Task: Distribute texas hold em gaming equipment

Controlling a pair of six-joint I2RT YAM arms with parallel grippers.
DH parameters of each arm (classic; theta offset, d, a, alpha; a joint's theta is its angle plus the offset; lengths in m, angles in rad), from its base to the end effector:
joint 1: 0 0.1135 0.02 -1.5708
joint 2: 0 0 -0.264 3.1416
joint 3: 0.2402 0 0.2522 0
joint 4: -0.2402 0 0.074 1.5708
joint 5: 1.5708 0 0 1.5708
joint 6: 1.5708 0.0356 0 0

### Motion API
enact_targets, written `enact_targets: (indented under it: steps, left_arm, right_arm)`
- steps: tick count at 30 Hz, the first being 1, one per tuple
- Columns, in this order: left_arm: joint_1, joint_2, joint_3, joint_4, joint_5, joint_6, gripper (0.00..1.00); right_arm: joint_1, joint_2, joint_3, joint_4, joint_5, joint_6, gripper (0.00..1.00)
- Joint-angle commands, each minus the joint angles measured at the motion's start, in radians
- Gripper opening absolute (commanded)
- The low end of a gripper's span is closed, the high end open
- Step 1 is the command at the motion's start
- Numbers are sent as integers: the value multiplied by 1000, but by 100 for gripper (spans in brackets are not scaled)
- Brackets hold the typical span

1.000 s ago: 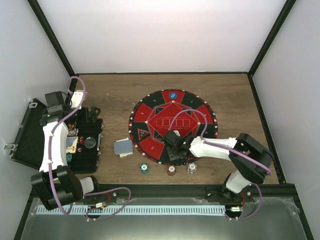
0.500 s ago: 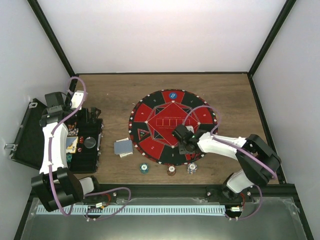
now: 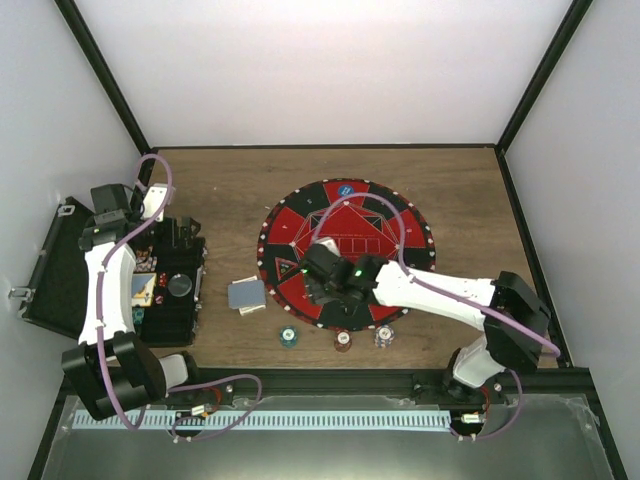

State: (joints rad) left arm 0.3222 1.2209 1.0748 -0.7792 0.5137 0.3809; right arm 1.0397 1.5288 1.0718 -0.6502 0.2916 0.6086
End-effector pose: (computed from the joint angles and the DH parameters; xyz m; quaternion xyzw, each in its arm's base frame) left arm 0.2368 0.0606 0.3013 0.1075 0.9145 -0.1205 0.3710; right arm 0.1626 0.2566 0.2263 -0.1733 0.9478 0.0708 0.2582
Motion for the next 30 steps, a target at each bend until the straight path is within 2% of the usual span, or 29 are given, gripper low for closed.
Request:
enact_targets:
  steps: [1, 5, 9, 20, 30]
  left_arm:
    - [6, -11, 12, -26, -64, 25, 100]
    - [6, -41, -26, -14, -97, 26, 100]
    - [6, -56, -40, -14, -130, 34, 100]
    - [6, -78, -42, -13, -139, 46, 100]
    - [7, -81, -41, -11, -140, 47, 100]
  right_arm:
    - [129, 55, 117, -6, -65, -9, 77]
    - [226, 159, 166, 21, -156, -12, 85]
    - [258, 228, 170, 40, -208, -15, 86]
    - [261, 275, 136, 68, -249, -21, 72]
    - [268, 302, 126, 68, -245, -24, 67]
